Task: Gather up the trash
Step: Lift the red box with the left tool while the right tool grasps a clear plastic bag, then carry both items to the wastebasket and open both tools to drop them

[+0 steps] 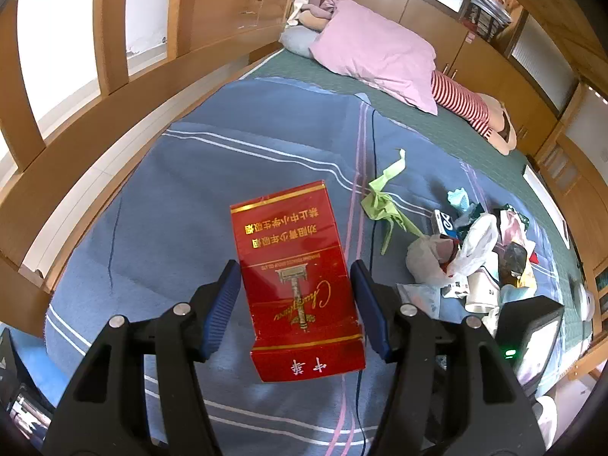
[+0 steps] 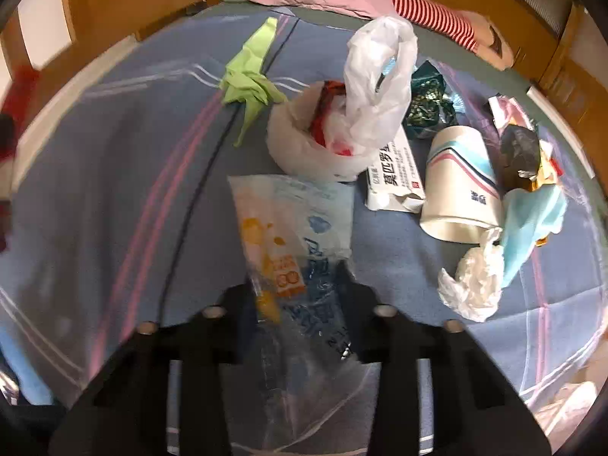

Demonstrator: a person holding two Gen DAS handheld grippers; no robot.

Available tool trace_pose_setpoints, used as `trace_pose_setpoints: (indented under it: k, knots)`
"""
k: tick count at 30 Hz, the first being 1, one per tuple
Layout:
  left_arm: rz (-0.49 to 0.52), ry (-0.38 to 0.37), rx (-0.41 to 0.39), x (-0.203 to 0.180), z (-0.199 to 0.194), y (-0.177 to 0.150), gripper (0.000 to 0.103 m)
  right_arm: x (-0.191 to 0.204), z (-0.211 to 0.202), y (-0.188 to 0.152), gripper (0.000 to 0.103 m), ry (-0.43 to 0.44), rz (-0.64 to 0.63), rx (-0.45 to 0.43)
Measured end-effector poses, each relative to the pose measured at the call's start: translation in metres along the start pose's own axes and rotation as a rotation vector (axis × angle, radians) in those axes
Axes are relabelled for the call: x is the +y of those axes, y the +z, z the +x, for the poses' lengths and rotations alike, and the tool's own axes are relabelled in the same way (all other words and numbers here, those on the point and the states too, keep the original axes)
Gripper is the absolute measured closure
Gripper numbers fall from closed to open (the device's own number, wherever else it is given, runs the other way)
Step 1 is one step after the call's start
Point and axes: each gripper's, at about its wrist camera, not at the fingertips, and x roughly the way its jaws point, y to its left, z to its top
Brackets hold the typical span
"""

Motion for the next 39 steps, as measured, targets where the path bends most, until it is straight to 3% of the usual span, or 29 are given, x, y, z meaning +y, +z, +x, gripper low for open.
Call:
trace_pose_setpoints:
  k: [1, 4, 8, 12, 15, 17, 20, 23, 26, 31, 35, 39]
  knots:
    - [-0.004, 0.004, 0.0, 0.001, 0.0, 0.0, 0.043, -0.002, -0.002, 0.001, 0.093, 0.023, 0.011, -0.001]
    - [-0.011, 0.009, 0.001, 0.001, 0.001, 0.0, 0.043, -0.006, -0.016, 0.0, 0.097, 0.09, 0.044, -0.038]
    - [-0.009, 0.019, -0.004, 0.0, 0.001, 0.0, 0.043, -0.014, -0.037, 0.002, 0.097, 0.156, 0.083, -0.094]
    - [-0.011, 0.023, -0.003, 0.0, 0.002, 0.0, 0.043, -0.022, -0.04, 0.0, 0.097, 0.184, 0.119, -0.084]
    - [-0.008, 0.024, -0.001, 0.001, 0.003, -0.001, 0.043, -0.027, -0.075, -0.007, 0.097, 0.25, 0.15, -0.199]
    - [-0.008, 0.025, -0.002, 0.002, 0.003, 0.0, 0.043, -0.036, -0.095, -0.006, 0.097, 0.23, 0.143, -0.266]
    - [-0.005, 0.019, -0.003, 0.0, 0.004, 0.0, 0.043, -0.049, -0.1, -0.006, 0.097, 0.221, 0.17, -0.252]
    - [0.018, 0.006, -0.012, -0.005, 0.002, -0.003, 0.043, -0.068, -0.117, -0.013, 0.097, 0.247, 0.225, -0.298]
    - [0.048, -0.015, -0.031, -0.012, -0.002, -0.005, 0.043, -0.091, -0.145, -0.018, 0.097, 0.228, 0.247, -0.347]
    - [0.095, -0.131, -0.037, -0.03, -0.006, -0.01, 0.043, -0.13, -0.203, -0.044, 0.097, 0.134, 0.246, -0.41]
    - [0.201, -0.092, -0.062, -0.056, -0.01, -0.024, 0.043, -0.17, -0.223, -0.082, 0.097, -0.008, 0.244, -0.342]
    - [0.235, -0.099, -0.093, -0.081, -0.027, -0.042, 0.043, -0.218, -0.226, -0.136, 0.097, -0.09, 0.359, -0.26]
